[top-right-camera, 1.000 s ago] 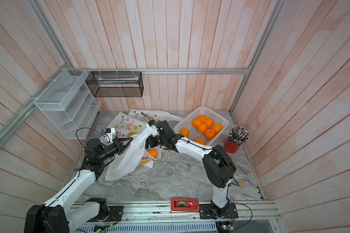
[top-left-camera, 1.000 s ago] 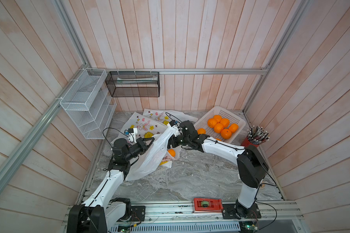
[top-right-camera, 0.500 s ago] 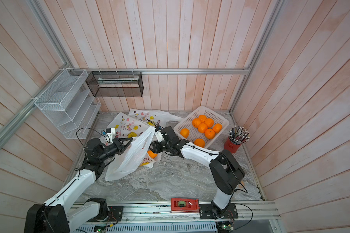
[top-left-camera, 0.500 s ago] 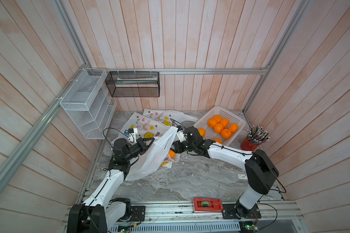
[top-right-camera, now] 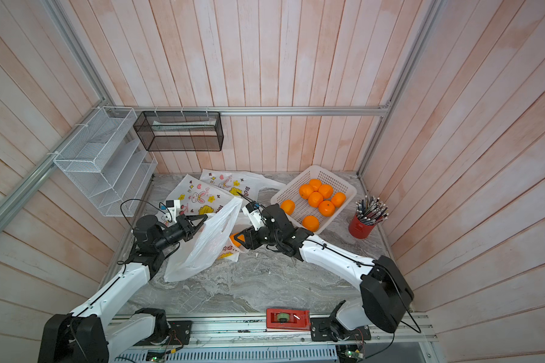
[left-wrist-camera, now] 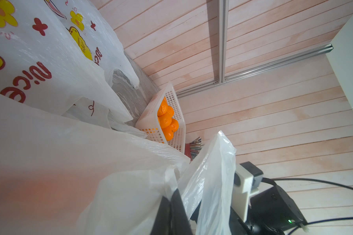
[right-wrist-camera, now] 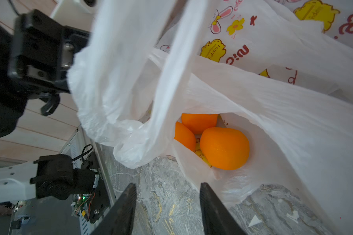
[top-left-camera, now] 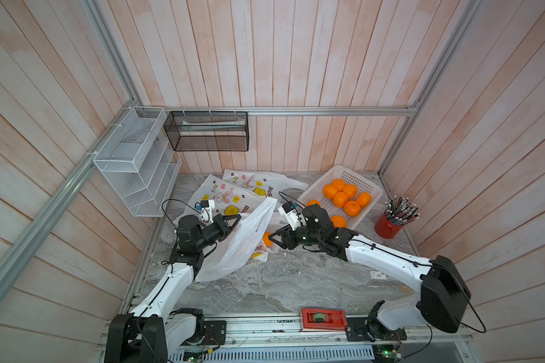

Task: Place the oranges into plastic bags & tie knots
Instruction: Adjust the plastic bag at the center of the board.

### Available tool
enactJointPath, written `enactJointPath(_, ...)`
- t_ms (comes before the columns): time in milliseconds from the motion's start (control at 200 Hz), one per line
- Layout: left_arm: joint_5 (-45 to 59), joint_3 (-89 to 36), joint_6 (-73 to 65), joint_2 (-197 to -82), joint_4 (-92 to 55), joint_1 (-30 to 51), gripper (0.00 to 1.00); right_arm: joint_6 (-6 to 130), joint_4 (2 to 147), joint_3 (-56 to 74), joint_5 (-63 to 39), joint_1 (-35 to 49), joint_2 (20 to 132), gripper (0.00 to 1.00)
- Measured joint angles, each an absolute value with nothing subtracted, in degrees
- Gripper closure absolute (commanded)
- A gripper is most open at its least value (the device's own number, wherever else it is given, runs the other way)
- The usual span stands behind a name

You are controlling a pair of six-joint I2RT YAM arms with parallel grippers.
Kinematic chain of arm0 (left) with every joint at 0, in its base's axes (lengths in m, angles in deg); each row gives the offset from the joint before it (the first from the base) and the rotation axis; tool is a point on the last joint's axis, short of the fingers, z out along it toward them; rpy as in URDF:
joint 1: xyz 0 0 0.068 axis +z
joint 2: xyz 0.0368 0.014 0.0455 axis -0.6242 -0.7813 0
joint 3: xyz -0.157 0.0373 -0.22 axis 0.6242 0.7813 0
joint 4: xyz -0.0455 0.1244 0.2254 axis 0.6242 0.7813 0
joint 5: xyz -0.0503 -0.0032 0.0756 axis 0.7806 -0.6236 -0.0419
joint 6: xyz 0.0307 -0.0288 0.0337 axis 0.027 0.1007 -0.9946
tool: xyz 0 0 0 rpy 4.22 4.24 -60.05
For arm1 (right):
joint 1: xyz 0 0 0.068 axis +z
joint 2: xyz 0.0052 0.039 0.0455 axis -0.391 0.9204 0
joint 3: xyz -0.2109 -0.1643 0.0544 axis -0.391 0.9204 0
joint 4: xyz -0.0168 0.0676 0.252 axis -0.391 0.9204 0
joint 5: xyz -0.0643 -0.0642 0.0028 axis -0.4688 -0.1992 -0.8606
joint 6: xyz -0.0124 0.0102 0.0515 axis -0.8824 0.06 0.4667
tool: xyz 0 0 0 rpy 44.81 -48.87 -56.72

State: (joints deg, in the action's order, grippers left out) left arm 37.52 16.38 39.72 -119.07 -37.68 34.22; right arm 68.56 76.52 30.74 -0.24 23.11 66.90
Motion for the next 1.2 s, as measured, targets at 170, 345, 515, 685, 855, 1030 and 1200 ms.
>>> enactJointPath(170,37.5,16.4,39.2,-119.4,-37.8,34.2,1.0,70.0,77.5,31.3,1.2,20.5,56.2,0.28)
enactJointPath(345,37.6,16.4,38.0,-119.4,-37.8,34.2,1.0,73.8,77.0,35.0,2.8,7.8,49.0,0.18)
enactJointPath(515,37.8,16.4,36.4,-119.4,-37.7,34.2,1.0,76.2,77.3,39.7,4.8,1.1,51.6,0.16)
enactJointPath(685,38.4,16.4,34.9,-119.5,-37.6,34.2,1.0,78.7,75.2,42.5,8.6,-0.5,57.7,0.16)
enactJointPath(855,39.3,16.3,33.7,-120.1,-37.5,34.2,1.0,80.5,70.6,42.4,11.9,-0.5,63.3,0.29)
enactJointPath(1030,39.5,15.8,32.2,-120.8,-36.7,33.9,1.0,82.6,66.6,42.3,14.0,-0.5,67.2,0.66)
enactJointPath(1200,39.5,14.0,29.9,-120.8,-34.6,33.8,0.86,83.0,64.9,42.1,13.7,-0.6,67.7,1.0)
